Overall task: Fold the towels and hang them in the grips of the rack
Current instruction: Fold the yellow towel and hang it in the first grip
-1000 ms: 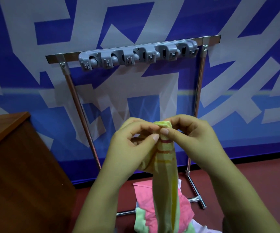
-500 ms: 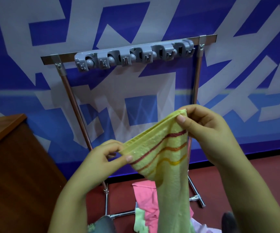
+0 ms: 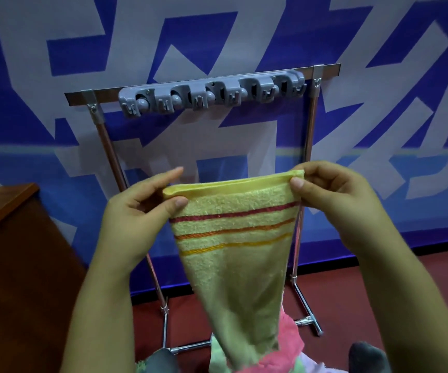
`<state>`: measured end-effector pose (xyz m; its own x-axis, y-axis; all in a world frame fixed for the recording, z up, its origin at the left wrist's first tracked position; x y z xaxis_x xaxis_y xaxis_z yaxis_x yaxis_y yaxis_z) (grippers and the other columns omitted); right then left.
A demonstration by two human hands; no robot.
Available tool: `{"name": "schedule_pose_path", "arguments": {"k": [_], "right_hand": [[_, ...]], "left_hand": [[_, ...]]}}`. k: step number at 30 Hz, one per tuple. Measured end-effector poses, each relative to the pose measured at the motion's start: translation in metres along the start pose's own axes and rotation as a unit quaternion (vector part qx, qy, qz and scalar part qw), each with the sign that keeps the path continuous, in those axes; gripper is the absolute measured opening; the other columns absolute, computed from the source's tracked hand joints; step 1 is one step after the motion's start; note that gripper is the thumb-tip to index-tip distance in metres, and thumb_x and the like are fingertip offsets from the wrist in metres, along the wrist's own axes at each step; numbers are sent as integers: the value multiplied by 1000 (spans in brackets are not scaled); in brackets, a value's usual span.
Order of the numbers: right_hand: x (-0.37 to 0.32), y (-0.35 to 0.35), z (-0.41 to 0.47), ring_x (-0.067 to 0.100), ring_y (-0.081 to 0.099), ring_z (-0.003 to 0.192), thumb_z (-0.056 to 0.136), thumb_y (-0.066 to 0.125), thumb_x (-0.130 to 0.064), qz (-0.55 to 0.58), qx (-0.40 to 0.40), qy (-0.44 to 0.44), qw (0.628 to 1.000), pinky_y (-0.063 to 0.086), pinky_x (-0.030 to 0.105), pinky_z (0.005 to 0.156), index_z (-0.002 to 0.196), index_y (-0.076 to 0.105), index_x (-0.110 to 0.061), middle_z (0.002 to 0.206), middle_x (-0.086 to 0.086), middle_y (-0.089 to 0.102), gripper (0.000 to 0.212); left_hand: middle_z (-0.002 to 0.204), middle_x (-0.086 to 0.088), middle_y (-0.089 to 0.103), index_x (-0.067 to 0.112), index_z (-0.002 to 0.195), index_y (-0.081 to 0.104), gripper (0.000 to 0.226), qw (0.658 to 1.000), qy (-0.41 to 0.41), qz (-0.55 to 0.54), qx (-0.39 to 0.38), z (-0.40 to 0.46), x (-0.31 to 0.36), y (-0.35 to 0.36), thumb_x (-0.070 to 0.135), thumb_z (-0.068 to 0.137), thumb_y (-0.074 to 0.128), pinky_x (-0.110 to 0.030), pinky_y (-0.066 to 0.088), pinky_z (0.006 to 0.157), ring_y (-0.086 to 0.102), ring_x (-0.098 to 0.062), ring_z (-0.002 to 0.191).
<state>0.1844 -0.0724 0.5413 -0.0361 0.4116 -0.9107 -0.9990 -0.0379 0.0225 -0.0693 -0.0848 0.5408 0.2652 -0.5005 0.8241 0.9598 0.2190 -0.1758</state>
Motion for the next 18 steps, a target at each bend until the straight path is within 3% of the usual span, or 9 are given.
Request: {"name": "schedule_pose_path", "arguments": {"k": [2,6,11,15,18], "right_hand": [[2,1,-2,2,63,62,85,58,-1,7,2,6,1000,51,14,60,83,65,-12,61,-9,68,13],[-5,-5,-3,7,65,67,75,64,-13,26,-17,-15,999,55,20,66,84,67,-10,66,-5,70,11],[-14,-9,-1,12,65,64,57,79,-37,81,-98,-11,992,55,23,59,78,74,-18,68,0,69,29],[-14,-3,5,4,57,48,62,68,-20,137,-85,60,985,46,14,45,72,69,-12,56,-5,63,13],[-2,4,7,3,52,44,75,63,-13,114,-39,115,986,45,14,48,76,64,-9,49,-7,58,4]], "left_hand": [[74,13,69,39,95,68,40,1000,-19,-18,11,0,-3,2,10,68,71,-11,52,68,65,1,75],[65,9,67,30,67,72,11,995,-29,-93,5,1,-2,-2,23,58,74,-16,52,61,62,-3,65],[62,6,65,21,66,69,39,960,-76,-264,-56,0,0,-12,38,38,90,-17,51,51,62,-5,56],[62,3,66,21,66,69,39,947,-142,-287,-35,5,-6,-6,38,37,89,-19,52,52,62,-8,54],[63,0,64,19,67,68,28,944,-194,-265,-4,6,-12,4,38,52,82,-23,50,56,59,-11,55]]}}
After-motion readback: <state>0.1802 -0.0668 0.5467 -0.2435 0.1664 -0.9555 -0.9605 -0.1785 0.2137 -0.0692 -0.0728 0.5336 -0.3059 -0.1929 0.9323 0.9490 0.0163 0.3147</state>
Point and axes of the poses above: each hand's wrist, its own z-axis towards the middle knuckle, its own y-axis out of the palm, x = y × z, the point moved 1 cm from there along z, towards the middle knuckle
